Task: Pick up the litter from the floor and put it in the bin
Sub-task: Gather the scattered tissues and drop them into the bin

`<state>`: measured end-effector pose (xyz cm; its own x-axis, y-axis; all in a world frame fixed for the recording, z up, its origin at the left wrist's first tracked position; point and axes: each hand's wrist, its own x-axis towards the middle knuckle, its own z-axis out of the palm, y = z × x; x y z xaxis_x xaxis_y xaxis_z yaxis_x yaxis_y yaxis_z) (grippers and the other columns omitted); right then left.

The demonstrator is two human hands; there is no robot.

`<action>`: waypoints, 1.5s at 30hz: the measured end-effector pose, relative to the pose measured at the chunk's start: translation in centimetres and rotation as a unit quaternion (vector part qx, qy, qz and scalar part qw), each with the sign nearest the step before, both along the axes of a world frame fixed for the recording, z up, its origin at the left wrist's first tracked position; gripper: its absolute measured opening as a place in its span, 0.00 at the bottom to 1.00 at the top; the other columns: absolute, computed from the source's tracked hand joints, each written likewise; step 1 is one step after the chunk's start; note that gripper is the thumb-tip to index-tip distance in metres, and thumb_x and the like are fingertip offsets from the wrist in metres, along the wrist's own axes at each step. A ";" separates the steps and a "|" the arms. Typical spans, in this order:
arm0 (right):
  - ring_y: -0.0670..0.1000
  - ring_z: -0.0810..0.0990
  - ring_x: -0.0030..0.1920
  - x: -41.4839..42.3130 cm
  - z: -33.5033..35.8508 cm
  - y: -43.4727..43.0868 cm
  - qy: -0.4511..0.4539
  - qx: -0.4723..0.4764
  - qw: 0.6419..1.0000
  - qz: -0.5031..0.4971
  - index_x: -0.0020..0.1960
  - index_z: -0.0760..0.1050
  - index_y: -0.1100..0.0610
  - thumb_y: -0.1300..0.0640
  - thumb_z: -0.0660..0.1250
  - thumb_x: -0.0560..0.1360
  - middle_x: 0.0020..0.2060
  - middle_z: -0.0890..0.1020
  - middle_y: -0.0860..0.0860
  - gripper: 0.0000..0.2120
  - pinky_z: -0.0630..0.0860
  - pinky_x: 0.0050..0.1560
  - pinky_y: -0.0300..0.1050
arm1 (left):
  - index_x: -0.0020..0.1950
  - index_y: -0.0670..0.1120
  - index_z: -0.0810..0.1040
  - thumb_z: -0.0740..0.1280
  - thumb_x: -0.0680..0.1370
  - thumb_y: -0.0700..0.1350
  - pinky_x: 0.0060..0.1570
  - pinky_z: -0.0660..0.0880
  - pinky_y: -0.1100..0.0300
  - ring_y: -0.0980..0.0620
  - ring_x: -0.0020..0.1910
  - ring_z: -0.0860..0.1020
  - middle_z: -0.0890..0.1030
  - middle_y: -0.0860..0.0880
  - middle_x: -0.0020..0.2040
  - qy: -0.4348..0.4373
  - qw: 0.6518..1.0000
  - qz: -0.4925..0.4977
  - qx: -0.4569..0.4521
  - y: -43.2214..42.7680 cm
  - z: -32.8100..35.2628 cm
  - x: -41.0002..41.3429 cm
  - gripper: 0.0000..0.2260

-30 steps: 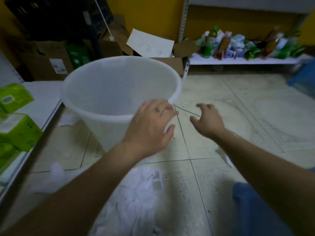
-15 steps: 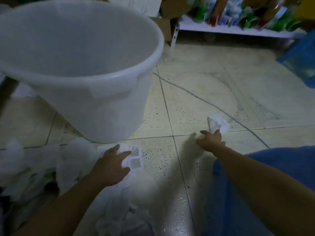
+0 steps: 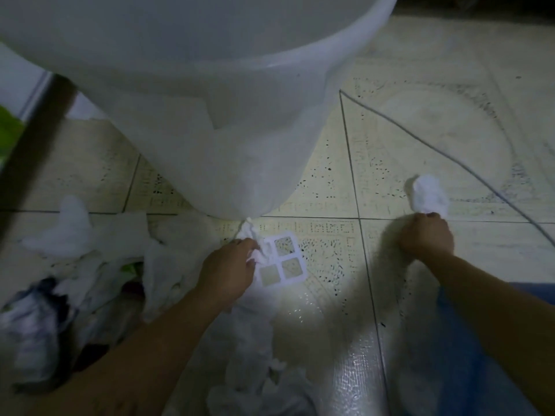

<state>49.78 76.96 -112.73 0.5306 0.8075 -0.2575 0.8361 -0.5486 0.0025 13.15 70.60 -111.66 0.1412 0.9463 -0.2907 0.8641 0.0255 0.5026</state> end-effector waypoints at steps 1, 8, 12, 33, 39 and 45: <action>0.62 0.78 0.51 -1.8 0.0 -0.3 0.000 0.005 1.000 0.028 0.51 0.77 0.62 0.59 0.64 0.73 0.50 0.79 0.61 0.09 0.76 0.46 0.53 | 0.63 0.51 0.74 0.63 0.78 0.43 0.50 0.75 0.54 0.46 0.52 0.79 0.81 0.47 0.58 -0.015 1.000 0.011 0.001 0.0 0.1 -0.1 0.14; 0.48 0.80 0.45 -14.5 3.2 -2.9 0.206 0.037 0.943 0.258 0.54 0.81 0.53 0.61 0.61 0.77 0.51 0.84 0.51 0.12 0.75 0.45 0.39 | 0.45 0.45 0.77 0.67 0.76 0.44 0.38 0.72 0.58 0.45 0.42 0.80 0.82 0.46 0.41 -0.114 0.992 0.041 0.030 0.6 2.6 -1.8 0.03; 0.48 0.82 0.42 -15.9 9.0 -3.8 0.269 0.042 0.912 0.306 0.63 0.74 0.50 0.60 0.67 0.74 0.50 0.82 0.51 0.18 0.78 0.39 0.38 | 0.43 0.41 0.80 0.66 0.78 0.42 0.34 0.65 0.73 0.50 0.36 0.75 0.81 0.43 0.37 -0.161 0.985 -0.010 0.057 0.6 6.8 -2.2 0.07; 0.51 0.79 0.50 -26.1 38.8 4.9 0.174 0.142 0.894 0.388 0.60 0.75 0.51 0.52 0.66 0.76 0.56 0.80 0.53 0.13 0.76 0.46 0.44 | 0.65 0.50 0.75 0.65 0.78 0.52 0.42 0.72 0.60 0.52 0.46 0.75 0.81 0.47 0.57 -0.126 0.939 0.116 0.298 8.0 34.5 -7.3 0.16; 0.54 0.71 0.65 -27.6 34.6 3.1 0.078 0.139 0.898 0.411 0.73 0.62 0.45 0.44 0.67 0.74 0.70 0.70 0.51 0.30 0.68 0.67 0.54 | 0.74 0.51 0.62 0.64 0.75 0.61 0.54 0.70 0.53 0.45 0.65 0.71 0.69 0.47 0.72 -0.083 0.970 0.096 0.208 8.5 31.2 -8.6 0.31; 0.48 0.78 0.53 -25.8 36.4 0.0 0.046 0.218 0.828 0.514 0.60 0.74 0.49 0.51 0.69 0.74 0.55 0.79 0.47 0.15 0.76 0.52 0.42 | 0.65 0.53 0.72 0.66 0.75 0.57 0.56 0.65 0.59 0.53 0.61 0.70 0.74 0.53 0.64 0.036 0.908 -0.114 0.402 4.3 30.8 -8.1 0.20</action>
